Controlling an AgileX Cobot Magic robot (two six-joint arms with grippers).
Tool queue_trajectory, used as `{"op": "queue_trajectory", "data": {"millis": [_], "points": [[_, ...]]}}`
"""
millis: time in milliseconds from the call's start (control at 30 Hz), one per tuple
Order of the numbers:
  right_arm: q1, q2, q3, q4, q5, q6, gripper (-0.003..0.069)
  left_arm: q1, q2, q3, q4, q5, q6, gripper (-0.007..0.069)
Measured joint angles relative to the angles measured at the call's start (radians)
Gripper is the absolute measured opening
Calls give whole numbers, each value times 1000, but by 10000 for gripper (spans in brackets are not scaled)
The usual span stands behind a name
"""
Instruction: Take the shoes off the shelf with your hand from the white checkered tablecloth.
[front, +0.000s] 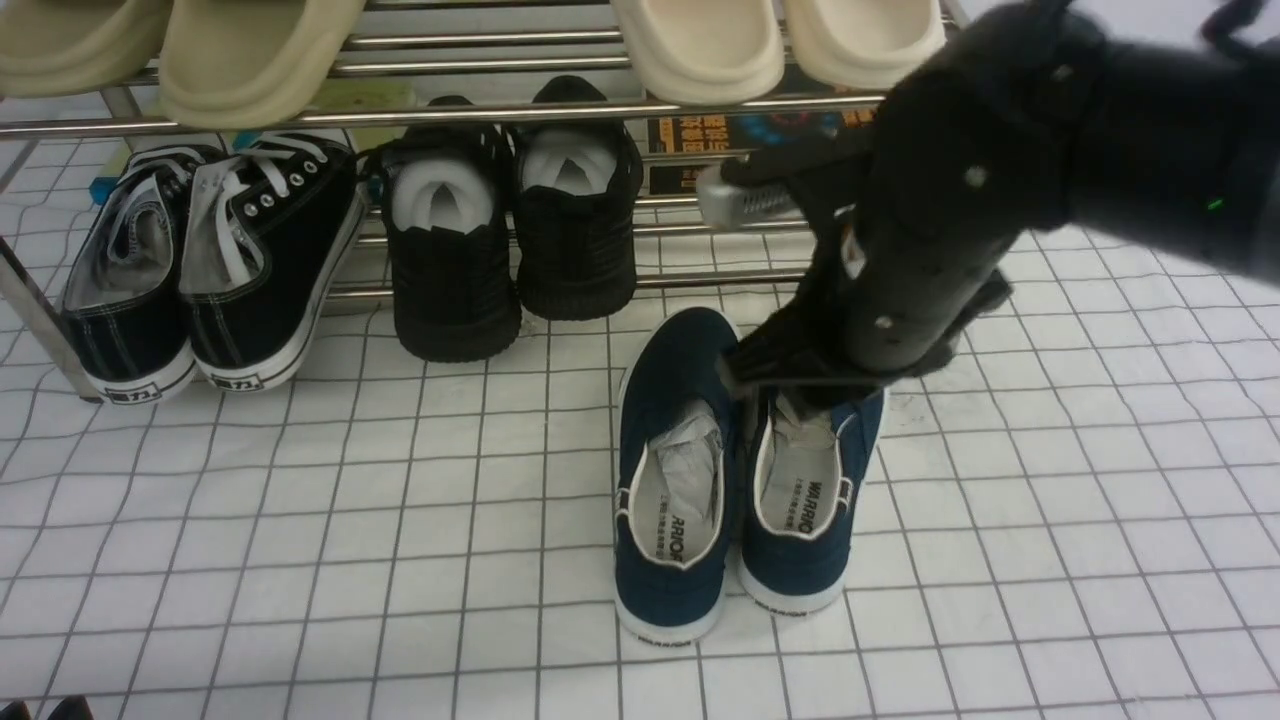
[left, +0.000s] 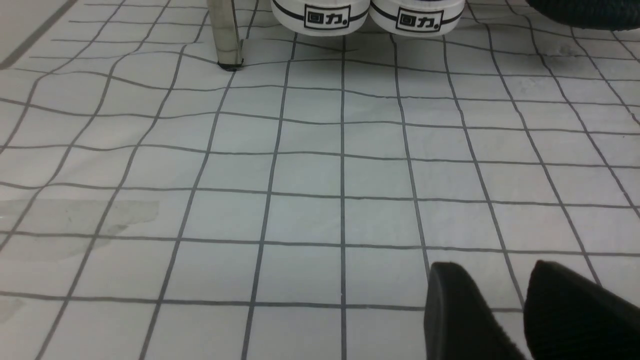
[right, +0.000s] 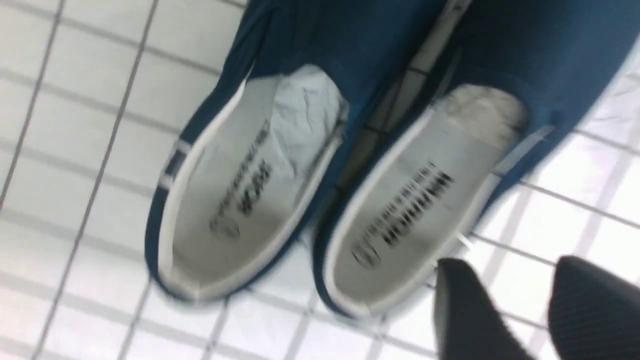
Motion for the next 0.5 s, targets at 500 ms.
{"op": "queue_trajectory", "data": {"millis": [500], "points": [[0, -764, 318, -16, -16, -138, -16, 0, 0, 0, 0, 0, 0, 240]]}}
